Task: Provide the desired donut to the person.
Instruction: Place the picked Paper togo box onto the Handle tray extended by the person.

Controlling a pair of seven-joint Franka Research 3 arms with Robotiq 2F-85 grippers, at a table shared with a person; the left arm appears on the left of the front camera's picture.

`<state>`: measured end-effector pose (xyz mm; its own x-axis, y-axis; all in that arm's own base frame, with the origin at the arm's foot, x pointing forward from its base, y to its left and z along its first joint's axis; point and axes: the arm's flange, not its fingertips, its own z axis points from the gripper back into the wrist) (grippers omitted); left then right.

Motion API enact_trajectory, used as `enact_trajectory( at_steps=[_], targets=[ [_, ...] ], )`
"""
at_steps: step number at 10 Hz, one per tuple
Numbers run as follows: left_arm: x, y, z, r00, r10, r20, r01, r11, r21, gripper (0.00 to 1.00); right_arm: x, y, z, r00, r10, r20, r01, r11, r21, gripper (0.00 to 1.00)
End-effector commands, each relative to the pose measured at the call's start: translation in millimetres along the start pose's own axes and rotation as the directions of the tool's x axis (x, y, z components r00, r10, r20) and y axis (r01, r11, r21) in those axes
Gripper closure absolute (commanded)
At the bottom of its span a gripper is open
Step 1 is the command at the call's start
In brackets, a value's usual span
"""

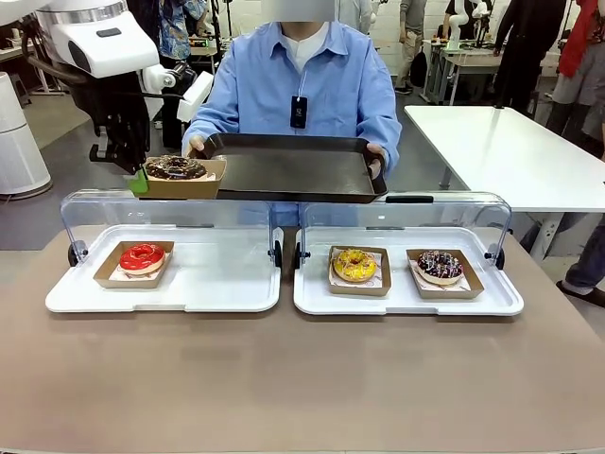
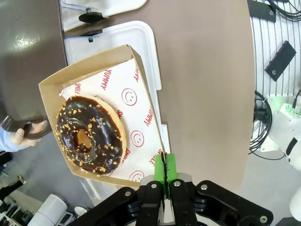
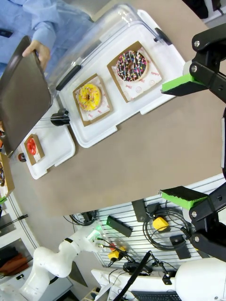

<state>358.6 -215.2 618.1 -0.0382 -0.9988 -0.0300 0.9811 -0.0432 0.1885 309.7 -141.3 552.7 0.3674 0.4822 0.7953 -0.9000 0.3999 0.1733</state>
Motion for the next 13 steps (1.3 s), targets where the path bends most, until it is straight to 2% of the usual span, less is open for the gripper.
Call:
enact_trajectory(
  at_steps=[1,2,4,6,7,8,10,12,13],
  targets=[
    [0.0,0.0,0.0,1.0,0.0,0.0,0.0,1.0,0.0,0.99,-0.3,-1.9,0.4,1.0,0.017,0.02,-0.017,1.0,0.006,0.0],
    [6.4,-1.6,5.2,0.999,0.036,0.039,-0.036,0.999,0.008,0.99,-0.3,-1.9,0.4,1.0,0.017,0.02,-0.017,1.0,0.006,0.0],
    [6.8,36.8,37.3,0.999,0.008,0.032,-0.01,0.998,0.07,0.99,-0.3,-1.9,0.4,1.0,0.017,0.02,-0.017,1.0,0.006,0.0],
    [15.2,61.7,42.1,0.998,0.048,0.027,-0.051,0.994,0.1,0.99,-0.3,-1.9,0.4,1.0,0.017,0.02,-0.017,1.0,0.006,0.0],
    [14.4,87.3,39.5,0.999,0.041,0.026,-0.043,0.994,0.099,0.99,-0.3,-1.9,0.4,1.0,0.017,0.02,-0.017,1.0,0.006,0.0],
    [14.2,112.9,32.4,0.999,0.011,0.035,-0.014,0.996,0.088,0.99,-0.3,-1.9,0.4,1.0,0.017,0.02,-0.017,1.0,0.006,0.0],
    [14.0,145.0,3.5,0.999,0.037,0.01,-0.038,0.995,0.087,0.99,-0.3,-1.9,0.4,1.0,0.017,0.02,-0.017,1.0,0.006,0.0],
    [9.3,181.1,-21.3,1.0,0.012,0.014,-0.013,0.998,0.069,0.99,-0.3,-1.9,0.4,1.0,0.017,0.02,-0.017,1.0,0.006,0.0],
    [7.3,188.5,-33.0,1.0,0.011,0.024,-0.013,0.998,0.062,0.99,-0.3,-1.9,0.4,1.0,0.017,0.02,-0.017,1.0,0.006,0.0]
  ],
)
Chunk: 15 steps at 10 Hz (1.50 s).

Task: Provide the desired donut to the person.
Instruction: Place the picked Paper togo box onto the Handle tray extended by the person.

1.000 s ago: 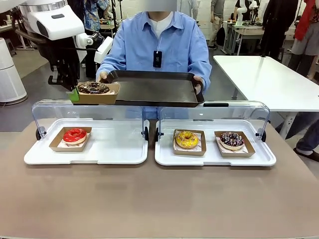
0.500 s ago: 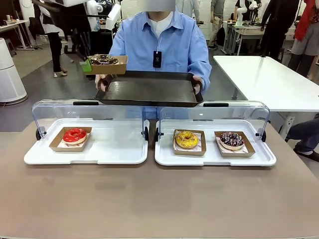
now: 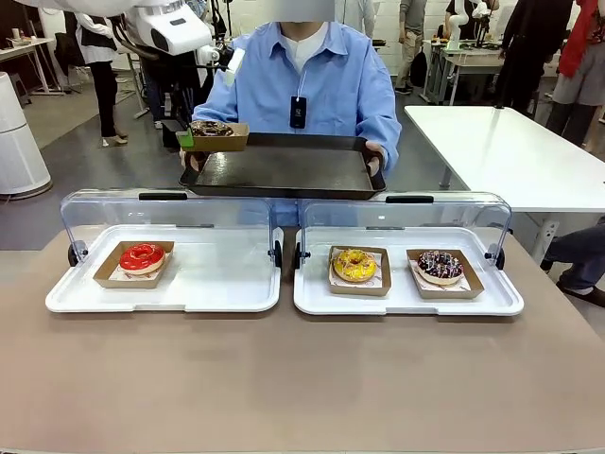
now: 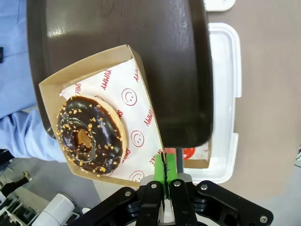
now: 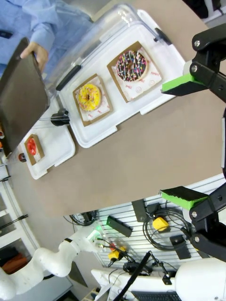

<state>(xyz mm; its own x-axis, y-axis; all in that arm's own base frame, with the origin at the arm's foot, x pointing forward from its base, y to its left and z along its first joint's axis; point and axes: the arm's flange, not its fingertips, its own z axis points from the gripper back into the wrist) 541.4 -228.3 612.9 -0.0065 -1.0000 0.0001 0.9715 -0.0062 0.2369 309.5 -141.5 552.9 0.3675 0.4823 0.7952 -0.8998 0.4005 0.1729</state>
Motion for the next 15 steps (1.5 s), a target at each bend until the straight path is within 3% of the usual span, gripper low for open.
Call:
enact_trajectory(
  at_steps=[1,12,13,14,15],
  targets=[
    [-0.3,13.4,-3.9,1.0,-0.027,0.016,0.027,1.0,0.014,0.99,-0.3,-2.0,0.1,1.0,0.017,0.02,-0.017,1.0,0.007,0.0],
    [0.3,24.4,-40.9,0.994,-0.049,0.096,0.059,0.993,-0.104,0.99,-0.3,-2.0,0.1,1.0,0.017,0.02,-0.017,1.0,0.007,0.0],
    [0.2,25.8,-40.6,0.994,-0.062,0.085,0.071,0.991,-0.11,0.58,-0.3,-2.0,0.1,1.0,0.017,0.02,-0.017,1.0,0.007,0.0],
    [-0.2,26.4,-40.4,0.995,-0.066,0.08,0.075,0.991,-0.113,0.39,-0.3,-2.0,0.1,1.0,0.017,0.02,-0.017,1.0,0.007,0.0],
    [-0.4,24.7,-39.5,0.995,-0.065,0.081,0.073,0.991,-0.112,0.0,-0.3,-2.0,0.1,1.0,0.017,0.02,-0.017,1.0,0.007,0.0]
  ],
)
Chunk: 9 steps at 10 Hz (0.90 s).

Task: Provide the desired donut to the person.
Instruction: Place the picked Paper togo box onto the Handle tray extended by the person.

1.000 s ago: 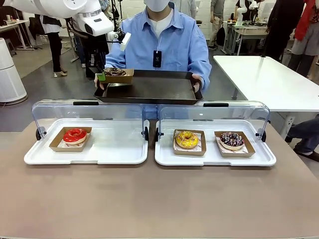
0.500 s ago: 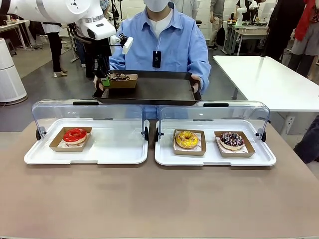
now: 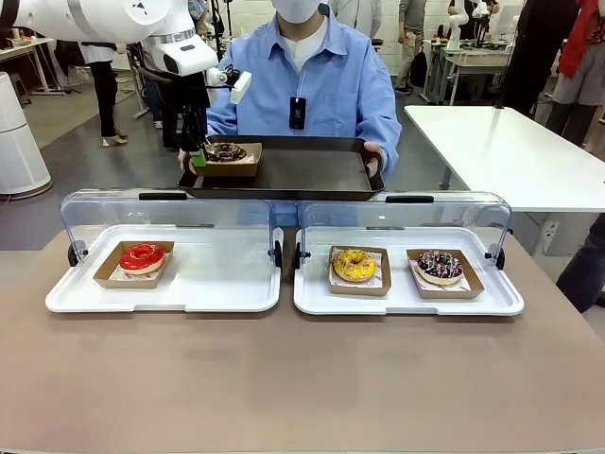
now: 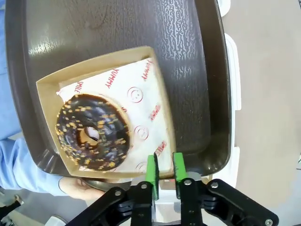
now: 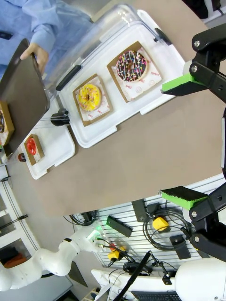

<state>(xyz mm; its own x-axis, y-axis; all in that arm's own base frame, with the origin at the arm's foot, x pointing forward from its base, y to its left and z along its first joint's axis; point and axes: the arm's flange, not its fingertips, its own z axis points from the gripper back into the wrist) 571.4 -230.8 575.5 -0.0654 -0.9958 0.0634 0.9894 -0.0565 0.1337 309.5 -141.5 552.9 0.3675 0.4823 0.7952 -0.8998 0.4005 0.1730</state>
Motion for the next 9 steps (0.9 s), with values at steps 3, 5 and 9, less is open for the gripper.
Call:
enact_trajectory(
  at_steps=[3,5,9],
  targets=[
    [-2.8,5.2,7.2,1.0,-0.024,-0.005,0.024,1.0,-0.013,0.18,-0.2,-2.0,0.1,1.0,0.017,0.02,-0.017,1.0,0.007,0.0],
    [-2.9,4.5,7.3,1.0,-0.019,-0.005,0.019,1.0,-0.016,0.0,-0.2,-2.0,0.1,1.0,0.017,0.02,-0.017,1.0,0.007,0.0],
    [-2.6,5.2,9.1,1.0,-0.018,-0.011,0.018,1.0,-0.023,0.0,-0.2,-2.0,0.1,1.0,0.017,0.02,-0.017,1.0,0.007,0.0]
  ],
)
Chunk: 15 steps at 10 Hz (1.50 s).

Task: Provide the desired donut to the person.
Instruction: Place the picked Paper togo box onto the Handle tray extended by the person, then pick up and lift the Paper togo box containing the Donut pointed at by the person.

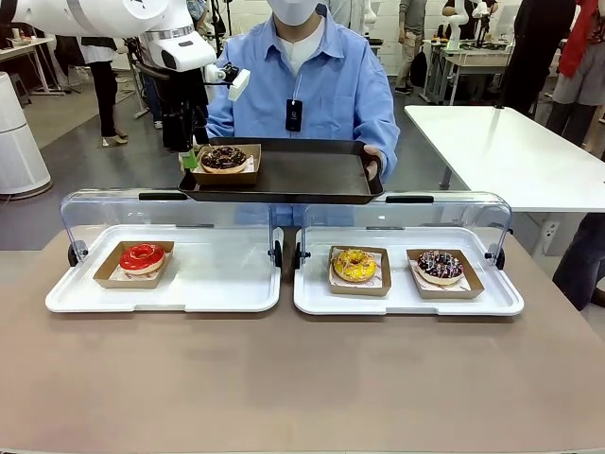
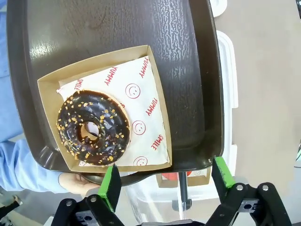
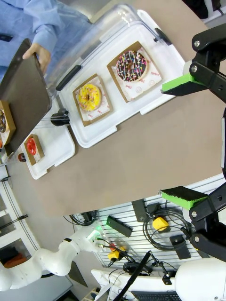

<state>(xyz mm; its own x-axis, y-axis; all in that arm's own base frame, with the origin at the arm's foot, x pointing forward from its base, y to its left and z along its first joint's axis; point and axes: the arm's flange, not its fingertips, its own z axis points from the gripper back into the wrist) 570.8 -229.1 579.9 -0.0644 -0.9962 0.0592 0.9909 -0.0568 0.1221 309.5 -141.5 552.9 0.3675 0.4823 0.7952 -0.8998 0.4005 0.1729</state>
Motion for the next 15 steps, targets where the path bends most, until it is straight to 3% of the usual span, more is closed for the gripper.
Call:
enact_trajectory(
  at_steps=[1,4,5,15],
  targets=[
    [-1.2,5.5,4.4,1.0,-0.019,-0.011,0.019,1.0,-0.015,0.0,-0.2,-2.0,0.1,1.0,0.017,0.02,-0.017,1.0,0.007,0.0],
    [-0.4,2.0,5.2,0.999,-0.018,-0.04,0.016,0.998,-0.056,0.0,-0.2,-2.0,0.1,1.0,0.017,0.02,-0.017,1.0,0.007,0.0],
    [-0.5,-1.9,0.2,1.0,-0.003,-0.012,0.002,1.0,-0.019,0.0,-0.2,-2.0,0.1,1.0,0.017,0.02,-0.017,1.0,0.007,0.0],
    [0.4,-3.7,0.3,1.0,-0.007,-0.021,0.006,1.0,-0.03,0.0,-0.2,-2.0,0.1,1.0,0.017,0.02,-0.017,1.0,0.007,0.0]
  ],
)
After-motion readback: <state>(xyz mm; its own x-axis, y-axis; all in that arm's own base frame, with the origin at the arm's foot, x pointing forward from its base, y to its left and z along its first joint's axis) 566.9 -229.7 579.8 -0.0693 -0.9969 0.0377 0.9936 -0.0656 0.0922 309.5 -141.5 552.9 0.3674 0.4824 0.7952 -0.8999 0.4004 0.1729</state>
